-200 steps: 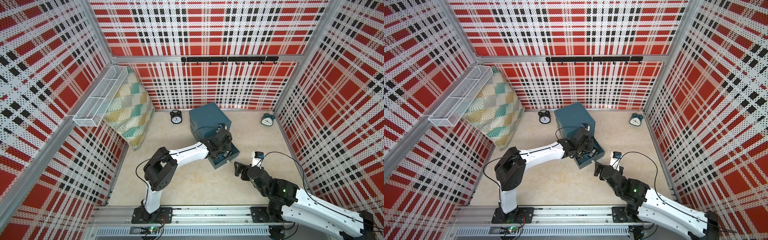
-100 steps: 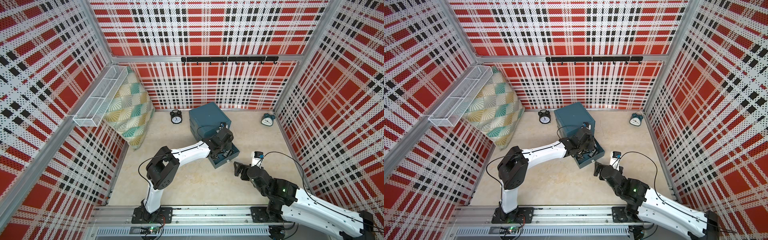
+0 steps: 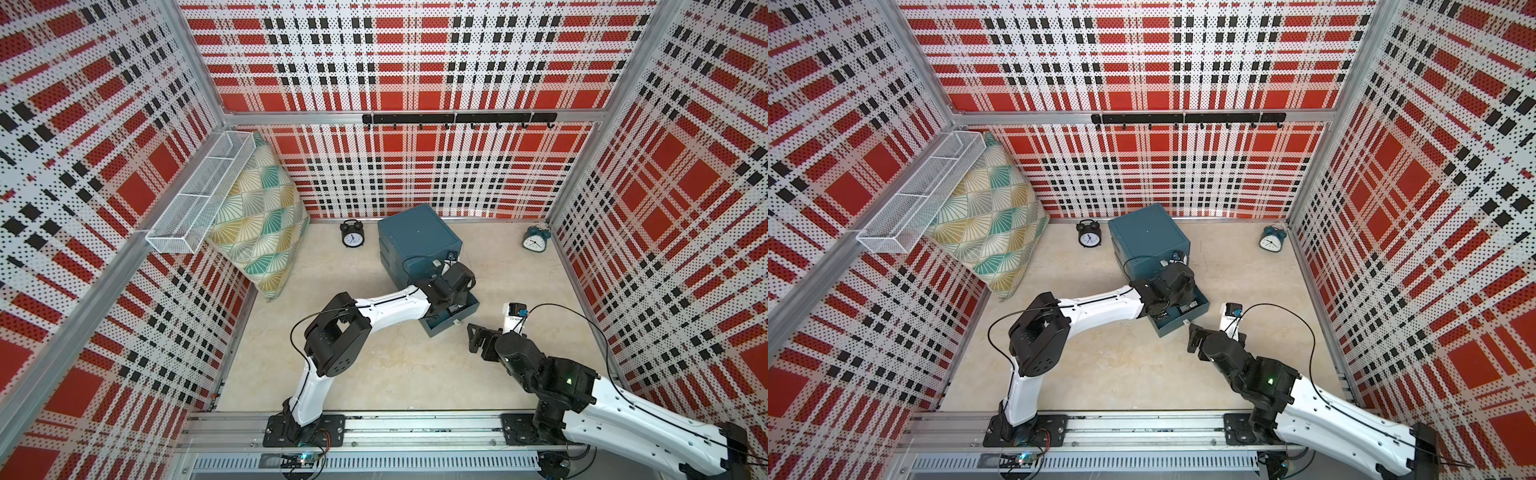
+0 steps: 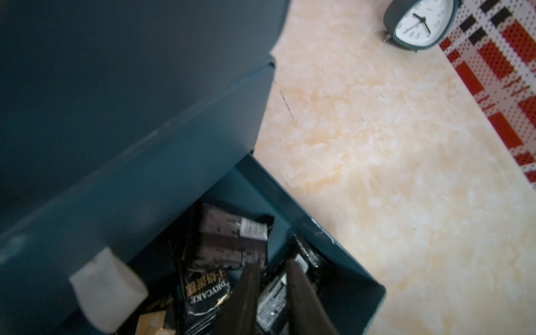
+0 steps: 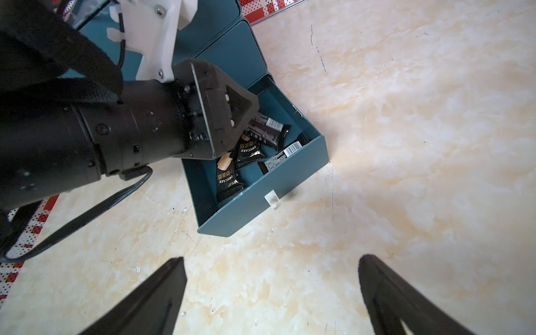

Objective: Place the cookies into the drawer by color
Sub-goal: Place the cookie in the drawer.

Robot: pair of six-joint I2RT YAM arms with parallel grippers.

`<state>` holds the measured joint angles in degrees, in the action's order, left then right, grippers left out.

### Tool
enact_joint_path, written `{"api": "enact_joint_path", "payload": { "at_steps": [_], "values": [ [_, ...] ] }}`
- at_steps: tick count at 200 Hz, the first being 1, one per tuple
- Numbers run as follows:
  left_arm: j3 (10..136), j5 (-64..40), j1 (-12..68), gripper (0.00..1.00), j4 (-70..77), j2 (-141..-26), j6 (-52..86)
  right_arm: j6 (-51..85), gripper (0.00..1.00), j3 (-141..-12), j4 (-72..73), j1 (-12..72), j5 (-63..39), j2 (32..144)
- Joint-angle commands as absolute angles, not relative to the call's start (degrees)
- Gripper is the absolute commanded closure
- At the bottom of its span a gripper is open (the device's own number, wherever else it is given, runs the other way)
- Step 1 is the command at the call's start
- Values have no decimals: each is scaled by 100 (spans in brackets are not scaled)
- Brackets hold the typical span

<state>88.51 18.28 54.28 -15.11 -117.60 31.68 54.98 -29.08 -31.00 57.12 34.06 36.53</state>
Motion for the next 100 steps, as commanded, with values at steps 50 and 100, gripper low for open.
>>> {"api": "enact_joint_path", "payload": {
  "at_steps": [50, 100],
  "values": [
    [8447, 1789, 5506, 55, -1547, -10647, 3270, 5485, 0, -2819, -3057, 5662, 3345, 3648],
    [7949, 1852, 5518, 17, -1453, -9601, 3217, 5199, 0, -2847, -2812, 5660, 3044, 3651]
  ]
}}
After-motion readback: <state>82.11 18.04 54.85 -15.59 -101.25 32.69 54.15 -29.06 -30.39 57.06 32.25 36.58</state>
